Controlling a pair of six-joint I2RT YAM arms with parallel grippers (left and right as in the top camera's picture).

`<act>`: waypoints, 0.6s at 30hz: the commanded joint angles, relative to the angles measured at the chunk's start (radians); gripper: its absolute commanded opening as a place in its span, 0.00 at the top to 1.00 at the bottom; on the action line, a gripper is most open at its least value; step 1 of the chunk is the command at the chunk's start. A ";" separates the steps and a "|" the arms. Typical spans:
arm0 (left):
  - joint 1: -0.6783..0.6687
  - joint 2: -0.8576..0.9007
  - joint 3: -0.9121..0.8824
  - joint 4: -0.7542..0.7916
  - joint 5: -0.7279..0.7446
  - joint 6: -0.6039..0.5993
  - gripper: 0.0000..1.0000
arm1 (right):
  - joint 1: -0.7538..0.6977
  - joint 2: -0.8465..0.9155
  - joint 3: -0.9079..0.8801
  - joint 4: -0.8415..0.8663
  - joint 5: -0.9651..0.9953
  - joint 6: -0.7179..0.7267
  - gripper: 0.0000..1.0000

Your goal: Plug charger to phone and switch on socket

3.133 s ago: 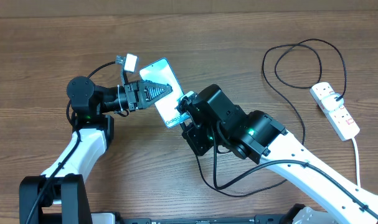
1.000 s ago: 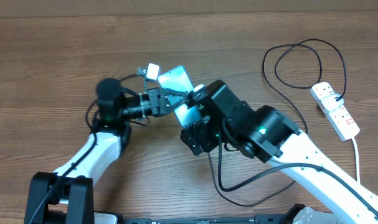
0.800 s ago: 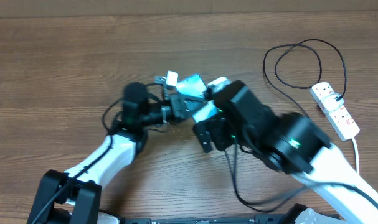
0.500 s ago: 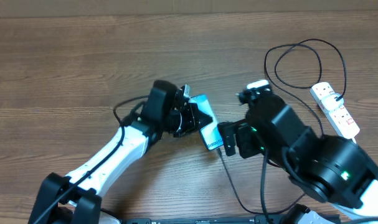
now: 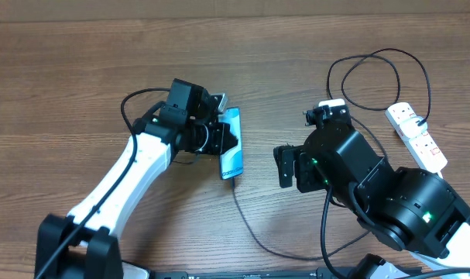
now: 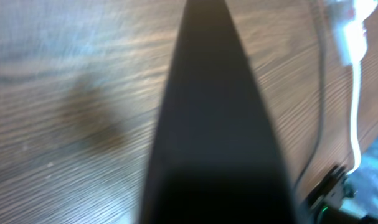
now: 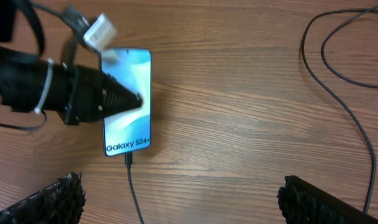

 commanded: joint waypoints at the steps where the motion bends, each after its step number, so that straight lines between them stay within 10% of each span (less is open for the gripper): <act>1: 0.026 0.083 0.020 -0.024 0.060 0.141 0.96 | -0.003 0.008 0.018 0.013 -0.007 0.035 0.00; 18: 0.122 0.393 0.020 -0.002 0.275 0.287 0.96 | -0.003 0.144 0.018 0.019 -0.117 0.035 0.00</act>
